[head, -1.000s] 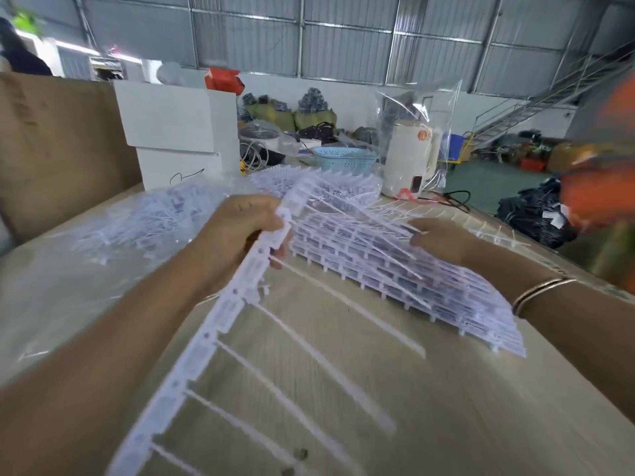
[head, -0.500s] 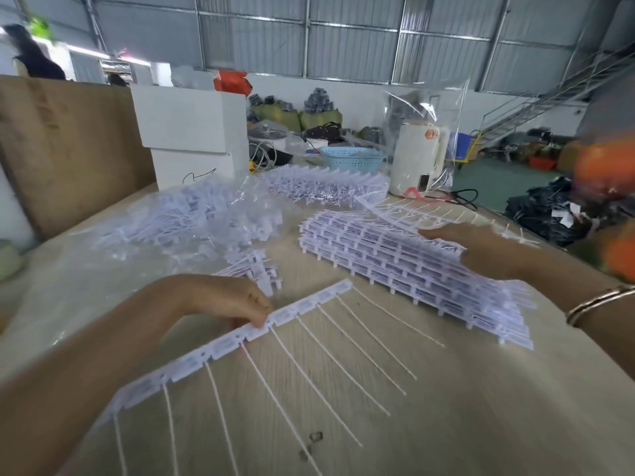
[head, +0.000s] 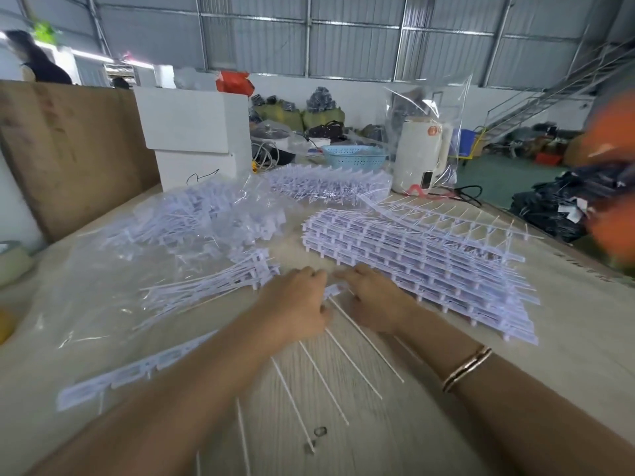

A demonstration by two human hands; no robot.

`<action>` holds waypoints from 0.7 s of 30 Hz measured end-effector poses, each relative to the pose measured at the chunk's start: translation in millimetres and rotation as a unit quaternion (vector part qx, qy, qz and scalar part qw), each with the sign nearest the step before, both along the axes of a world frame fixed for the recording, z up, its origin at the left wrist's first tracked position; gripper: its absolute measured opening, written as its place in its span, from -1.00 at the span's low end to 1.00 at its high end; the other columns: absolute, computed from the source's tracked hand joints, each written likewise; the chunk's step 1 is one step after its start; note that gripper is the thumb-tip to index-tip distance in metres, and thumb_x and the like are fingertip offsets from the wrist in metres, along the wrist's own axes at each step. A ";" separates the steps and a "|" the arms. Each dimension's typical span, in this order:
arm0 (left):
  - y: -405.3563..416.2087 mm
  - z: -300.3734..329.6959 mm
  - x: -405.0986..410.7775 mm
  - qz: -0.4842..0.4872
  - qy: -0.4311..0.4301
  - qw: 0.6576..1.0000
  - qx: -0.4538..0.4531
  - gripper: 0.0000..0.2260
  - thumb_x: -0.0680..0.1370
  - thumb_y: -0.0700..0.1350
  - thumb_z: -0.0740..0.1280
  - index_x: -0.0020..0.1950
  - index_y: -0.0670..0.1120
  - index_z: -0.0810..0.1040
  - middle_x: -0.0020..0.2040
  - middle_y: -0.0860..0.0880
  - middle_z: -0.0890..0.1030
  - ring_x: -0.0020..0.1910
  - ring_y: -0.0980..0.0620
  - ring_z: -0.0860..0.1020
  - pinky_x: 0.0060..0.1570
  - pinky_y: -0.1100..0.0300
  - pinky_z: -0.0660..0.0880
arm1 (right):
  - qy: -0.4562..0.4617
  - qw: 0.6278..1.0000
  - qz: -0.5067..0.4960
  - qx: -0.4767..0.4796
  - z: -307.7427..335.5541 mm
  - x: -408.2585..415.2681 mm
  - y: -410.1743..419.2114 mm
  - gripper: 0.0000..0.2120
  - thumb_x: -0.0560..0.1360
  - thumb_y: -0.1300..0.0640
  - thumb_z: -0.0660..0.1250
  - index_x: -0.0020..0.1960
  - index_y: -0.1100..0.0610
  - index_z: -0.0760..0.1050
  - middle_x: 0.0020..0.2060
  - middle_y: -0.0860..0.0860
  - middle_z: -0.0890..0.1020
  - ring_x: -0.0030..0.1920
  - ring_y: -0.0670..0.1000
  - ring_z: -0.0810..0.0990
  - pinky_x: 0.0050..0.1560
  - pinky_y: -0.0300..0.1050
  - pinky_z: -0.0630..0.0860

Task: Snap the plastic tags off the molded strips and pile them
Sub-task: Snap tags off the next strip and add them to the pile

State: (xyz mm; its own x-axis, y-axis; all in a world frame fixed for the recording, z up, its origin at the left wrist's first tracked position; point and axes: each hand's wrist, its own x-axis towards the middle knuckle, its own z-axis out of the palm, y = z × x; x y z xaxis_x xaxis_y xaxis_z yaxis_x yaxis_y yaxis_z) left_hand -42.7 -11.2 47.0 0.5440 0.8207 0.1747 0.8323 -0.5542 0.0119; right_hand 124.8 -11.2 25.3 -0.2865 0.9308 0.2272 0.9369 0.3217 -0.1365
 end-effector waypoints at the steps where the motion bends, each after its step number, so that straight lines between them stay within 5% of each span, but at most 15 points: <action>1: -0.1 -3.6 5.8 0.003 0.008 1.000 0.008 -0.70 0.52 0.03 0.22 0.19 -0.08 0.36 0.12 -0.07 0.46 0.12 -0.09 0.44 -0.04 0.03 0.40 | 0.005 1.000 -0.014 0.005 0.4 -1.3 1.0 -0.53 0.51 0.26 0.16 0.42 0.12 0.30 0.29 0.10 0.42 0.27 0.11 0.40 0.25 -0.02 0.36; 5: 1.7 -13.5 13.5 -0.010 -0.002 0.999 0.041 -0.71 0.53 -0.05 0.24 0.23 -0.09 0.39 0.12 -0.07 0.49 0.12 -0.09 0.46 -0.11 0.07 0.38 | 0.063 0.998 0.005 0.021 -0.2 0.3 -4.8 -0.59 0.47 0.24 0.25 0.32 0.16 0.40 0.15 0.11 0.52 0.14 0.08 0.47 0.17 -0.14 0.37; 9: 1.9 -15.5 0.6 -0.052 -0.048 0.996 0.051 -0.74 0.53 -0.14 0.23 0.22 0.00 0.44 0.05 0.00 0.50 0.08 -0.03 0.49 -0.08 0.07 0.47 | 0.276 0.956 -0.017 -0.102 9.1 13.5 -17.1 -0.65 0.55 0.13 0.27 0.32 0.09 0.43 0.09 -0.02 0.49 -0.03 -0.17 0.45 -0.11 -0.49 0.34; 14: -2.5 -20.6 -15.4 -0.085 -0.087 0.986 0.111 -0.76 0.55 0.01 0.23 0.21 0.10 0.39 0.01 0.10 0.51 -0.02 0.07 0.50 -0.16 0.13 0.46 | 0.224 0.964 -0.002 -0.144 15.5 24.9 -23.8 -0.92 0.57 0.09 0.26 -0.02 0.03 0.53 -0.21 -0.02 0.52 -0.26 -0.23 0.44 -0.27 -0.40 0.30; 18: -6.6 -20.7 -20.5 -0.097 -0.051 0.985 0.132 -0.61 0.50 0.23 0.25 0.28 0.12 0.37 0.03 0.08 0.53 -0.03 0.01 0.55 -0.14 0.15 0.44 | 0.313 0.933 0.043 -0.171 14.3 19.2 -27.6 -0.85 0.52 0.11 0.34 -0.08 0.21 0.55 -0.37 -0.13 0.49 -0.40 -0.23 0.40 -0.34 -0.41 0.29; 21: -10.2 -15.5 -24.0 -0.113 -0.056 0.980 0.152 -0.65 0.53 0.19 0.24 0.28 0.11 0.44 -0.03 0.05 0.59 -0.11 -0.02 0.59 -0.14 0.16 0.47 | 0.340 0.926 0.057 -0.156 7.7 14.0 -28.8 -0.90 0.51 0.14 0.35 -0.14 0.17 0.54 -0.39 -0.11 0.46 -0.38 -0.15 0.37 -0.34 -0.31 0.28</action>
State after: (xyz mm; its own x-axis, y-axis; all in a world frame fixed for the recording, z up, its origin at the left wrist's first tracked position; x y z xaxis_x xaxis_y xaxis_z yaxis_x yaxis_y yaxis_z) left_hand -66.7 -21.4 31.5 0.6691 0.5823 0.4617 0.6909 -0.7163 -0.0979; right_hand 138.8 -40.0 33.0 -0.2756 0.9542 0.1160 0.5634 0.2581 -0.7848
